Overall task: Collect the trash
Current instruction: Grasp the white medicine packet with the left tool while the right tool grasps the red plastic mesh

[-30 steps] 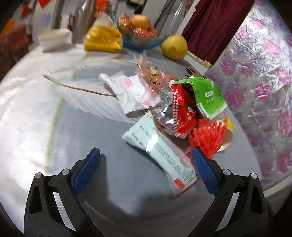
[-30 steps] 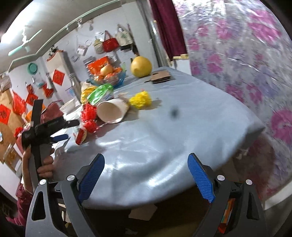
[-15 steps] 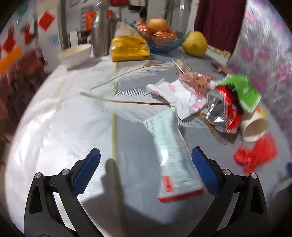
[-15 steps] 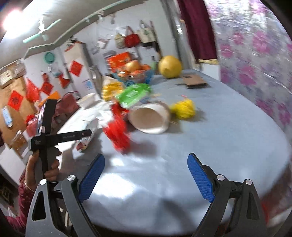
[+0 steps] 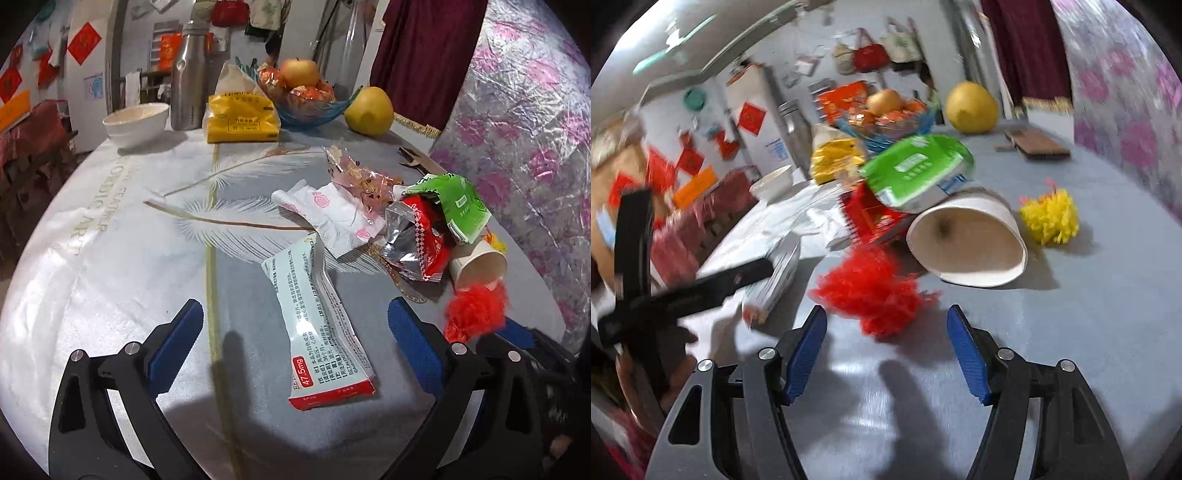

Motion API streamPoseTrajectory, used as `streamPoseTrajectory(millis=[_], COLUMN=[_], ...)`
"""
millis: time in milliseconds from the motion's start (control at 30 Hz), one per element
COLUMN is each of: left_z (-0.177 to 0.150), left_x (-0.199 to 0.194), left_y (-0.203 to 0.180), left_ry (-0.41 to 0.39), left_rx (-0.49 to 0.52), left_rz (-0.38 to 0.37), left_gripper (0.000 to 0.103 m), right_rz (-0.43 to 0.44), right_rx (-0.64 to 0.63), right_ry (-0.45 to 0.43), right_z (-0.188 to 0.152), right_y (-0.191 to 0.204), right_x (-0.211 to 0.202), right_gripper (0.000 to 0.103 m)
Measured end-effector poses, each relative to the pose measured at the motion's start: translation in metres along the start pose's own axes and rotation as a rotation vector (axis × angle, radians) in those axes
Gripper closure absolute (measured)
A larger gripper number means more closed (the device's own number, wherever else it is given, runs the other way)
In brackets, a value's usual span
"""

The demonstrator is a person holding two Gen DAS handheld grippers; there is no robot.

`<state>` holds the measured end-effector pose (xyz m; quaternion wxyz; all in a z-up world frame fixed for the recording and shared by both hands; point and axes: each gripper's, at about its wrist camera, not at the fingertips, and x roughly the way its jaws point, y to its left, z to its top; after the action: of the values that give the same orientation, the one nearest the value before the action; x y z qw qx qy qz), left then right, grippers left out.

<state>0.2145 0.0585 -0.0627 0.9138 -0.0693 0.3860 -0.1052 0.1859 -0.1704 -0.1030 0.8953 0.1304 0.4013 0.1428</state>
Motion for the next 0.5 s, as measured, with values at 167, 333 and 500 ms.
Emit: streamPoseTrajectory(millis=[167,333,500], left_z=[0.005,0.005,0.0], left_x=[0.014,0.03,0.025], left_y=[0.004,-0.006,-0.011], left_ry=[0.062,0.129,0.099], left_rx=[-0.022,0.043,0.069], left_rz=[-0.025,-0.009,0.034], left_gripper=[0.007,0.01,0.055], right_rz=[0.026,0.038,0.015], right_rx=[0.051,0.012,-0.076], right_ry=[0.016,0.012,0.003], right_z=[0.004,0.0,0.002], right_y=[-0.004,0.004,0.022], right_x=[0.017,0.015,0.014], right_gripper=[0.073,0.081,0.052])
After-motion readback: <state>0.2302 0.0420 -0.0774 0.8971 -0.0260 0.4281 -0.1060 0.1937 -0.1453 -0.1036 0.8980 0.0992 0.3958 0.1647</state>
